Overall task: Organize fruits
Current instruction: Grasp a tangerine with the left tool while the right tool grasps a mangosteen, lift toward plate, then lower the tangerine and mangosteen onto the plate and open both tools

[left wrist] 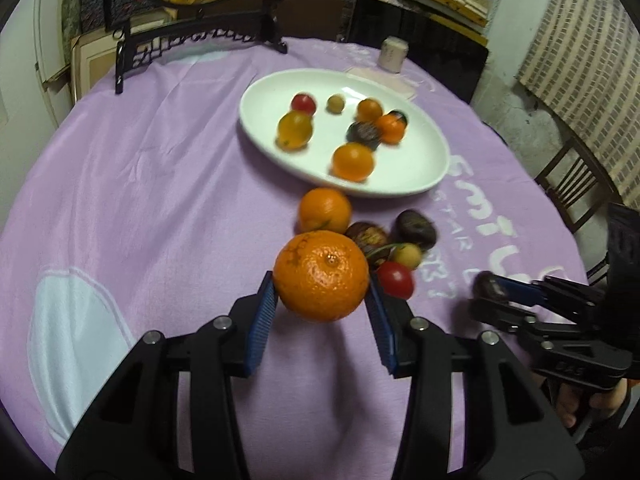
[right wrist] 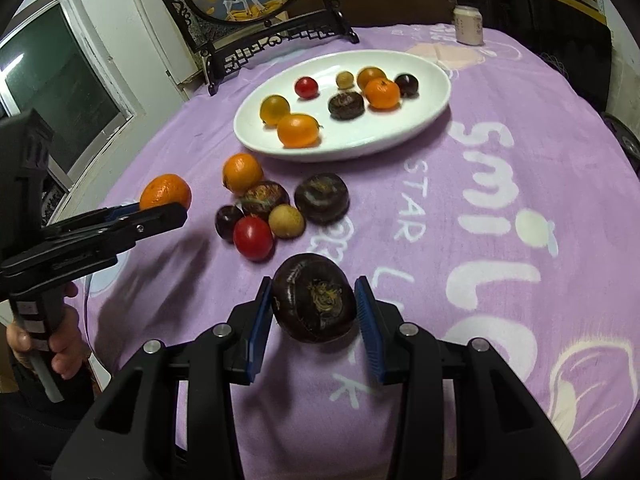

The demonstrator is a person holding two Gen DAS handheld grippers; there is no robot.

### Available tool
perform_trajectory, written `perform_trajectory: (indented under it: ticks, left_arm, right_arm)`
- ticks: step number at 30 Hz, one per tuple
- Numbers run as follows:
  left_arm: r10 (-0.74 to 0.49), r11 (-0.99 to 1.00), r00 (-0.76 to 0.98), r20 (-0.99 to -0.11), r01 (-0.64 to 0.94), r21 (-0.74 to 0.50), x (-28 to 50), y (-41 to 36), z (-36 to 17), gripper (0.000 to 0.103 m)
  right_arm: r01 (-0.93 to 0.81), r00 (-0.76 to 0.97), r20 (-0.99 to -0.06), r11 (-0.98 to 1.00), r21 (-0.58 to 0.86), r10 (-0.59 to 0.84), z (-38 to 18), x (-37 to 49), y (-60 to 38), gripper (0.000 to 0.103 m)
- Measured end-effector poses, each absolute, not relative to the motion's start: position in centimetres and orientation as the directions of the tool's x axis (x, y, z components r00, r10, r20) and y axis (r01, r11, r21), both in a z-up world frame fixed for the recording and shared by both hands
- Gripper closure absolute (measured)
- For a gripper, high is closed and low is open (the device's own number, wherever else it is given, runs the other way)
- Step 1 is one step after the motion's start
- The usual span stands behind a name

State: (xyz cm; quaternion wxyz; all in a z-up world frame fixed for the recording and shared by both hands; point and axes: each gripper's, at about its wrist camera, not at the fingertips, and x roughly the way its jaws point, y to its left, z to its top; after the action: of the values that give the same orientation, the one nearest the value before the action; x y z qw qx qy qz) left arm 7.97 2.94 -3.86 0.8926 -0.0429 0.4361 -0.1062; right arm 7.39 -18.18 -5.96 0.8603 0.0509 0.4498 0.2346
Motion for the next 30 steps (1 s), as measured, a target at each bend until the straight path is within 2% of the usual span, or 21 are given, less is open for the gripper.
perform_trajectory:
  ticks: [9,15,18,23,30]
  left_arm:
    - [-0.189,0.981,0.639,-0.746,0.152,-0.119,12.7,2.0,-0.6,0.058]
    - [-0.159,0.987,0.639,-0.753,0.109,-0.116,20.1,1.0,1.0,0.058]
    - [-0.142,0.990,0.636,-0.758,0.081,-0.117,23.7,0.5,1.0,0.058]
    - [-0.177,0.984,0.608,-0.774,0.081,-0.161,26.7,-0.1,-0.9,0.058]
    - [-0.190,0.982,0.585,-0.788,0.102,-0.160,27.7,-0.5,-2.7,0.057]
  right_arm:
    - [-0.398,0.537,-0.714,0.881,0.255,0.449,-2.5,11.3,-16.7,0.062]
    - [-0.358,0.587,-0.731,0.921,0.150,0.347,-0.7,18.3,-15.8,0.062]
    - [-0.302,0.622,-0.745,0.952,0.053,0.239,-0.9,22.4,-15.4,0.062]
    - [-0.261,0.611,-0.749,0.958,0.115,0.257,-2.6,25.9,-16.3,0.062]
    - [-0.274,0.608,-0.754,0.957,0.095,0.249,-3.6,26.6,-16.3,0.061]
